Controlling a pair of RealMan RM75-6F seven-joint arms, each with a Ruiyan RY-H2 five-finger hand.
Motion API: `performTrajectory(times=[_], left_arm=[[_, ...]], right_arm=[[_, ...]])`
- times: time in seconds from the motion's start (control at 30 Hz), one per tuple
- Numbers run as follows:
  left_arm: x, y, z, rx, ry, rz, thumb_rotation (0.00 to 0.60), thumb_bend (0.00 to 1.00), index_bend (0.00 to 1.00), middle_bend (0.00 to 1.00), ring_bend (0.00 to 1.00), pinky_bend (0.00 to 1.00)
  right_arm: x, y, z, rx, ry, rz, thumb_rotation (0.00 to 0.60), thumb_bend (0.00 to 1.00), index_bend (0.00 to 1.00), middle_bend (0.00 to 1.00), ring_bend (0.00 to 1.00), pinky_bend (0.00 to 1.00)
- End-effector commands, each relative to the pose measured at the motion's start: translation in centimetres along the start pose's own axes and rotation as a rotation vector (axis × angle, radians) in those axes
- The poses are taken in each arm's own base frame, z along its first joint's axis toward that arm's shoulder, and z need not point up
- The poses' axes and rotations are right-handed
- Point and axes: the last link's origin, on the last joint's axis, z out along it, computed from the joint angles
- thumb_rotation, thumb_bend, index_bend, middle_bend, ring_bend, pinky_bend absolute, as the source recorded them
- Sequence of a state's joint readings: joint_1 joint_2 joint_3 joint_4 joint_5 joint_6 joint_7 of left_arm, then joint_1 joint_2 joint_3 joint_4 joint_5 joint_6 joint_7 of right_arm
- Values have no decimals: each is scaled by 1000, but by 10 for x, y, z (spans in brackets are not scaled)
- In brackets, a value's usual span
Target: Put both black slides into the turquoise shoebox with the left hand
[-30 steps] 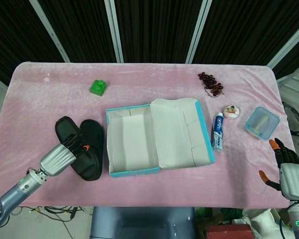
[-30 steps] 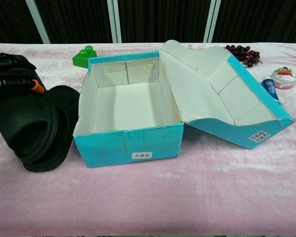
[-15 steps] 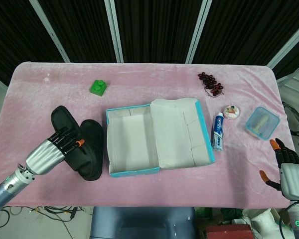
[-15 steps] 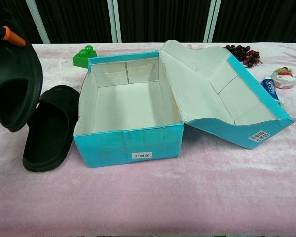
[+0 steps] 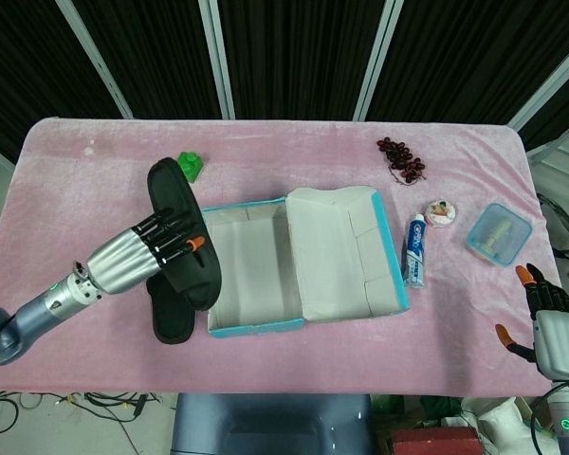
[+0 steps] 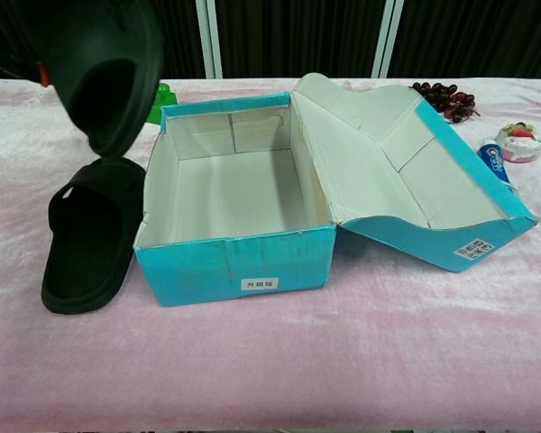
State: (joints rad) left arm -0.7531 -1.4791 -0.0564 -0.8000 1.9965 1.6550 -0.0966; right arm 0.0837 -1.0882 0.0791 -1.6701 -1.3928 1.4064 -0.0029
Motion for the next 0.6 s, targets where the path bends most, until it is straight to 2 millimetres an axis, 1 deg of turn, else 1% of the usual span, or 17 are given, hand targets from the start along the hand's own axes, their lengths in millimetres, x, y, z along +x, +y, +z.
performTrajectory(times=[0.03, 0.2, 0.33, 0.5, 0.6], left_arm=[[-8, 1, 18, -13, 4, -9, 600, 279, 302, 333, 125, 300], [-23, 14, 38, -2, -3, -84, 600, 279, 299, 331, 125, 299], [-30, 24, 52, -24, 3, -107, 600, 279, 299, 331, 125, 301], [-30, 34, 69, -58, 46, -122, 600, 279, 303, 331, 140, 314], [-29, 41, 76, -64, 73, -165, 600, 279, 299, 330, 142, 319]], right_arm=[[0, 0, 0, -3, -3, -2, 600, 194, 0, 38, 129, 150], [0, 1, 0, -8, -7, 1, 600, 195, 0, 38, 129, 149], [0, 2, -1, -13, -13, 7, 600, 195, 0, 38, 130, 149], [0, 1, -1, -11, -18, 6, 600, 196, 0, 38, 129, 150], [-1, 2, -1, -16, -20, 9, 600, 197, 0, 38, 129, 150]])
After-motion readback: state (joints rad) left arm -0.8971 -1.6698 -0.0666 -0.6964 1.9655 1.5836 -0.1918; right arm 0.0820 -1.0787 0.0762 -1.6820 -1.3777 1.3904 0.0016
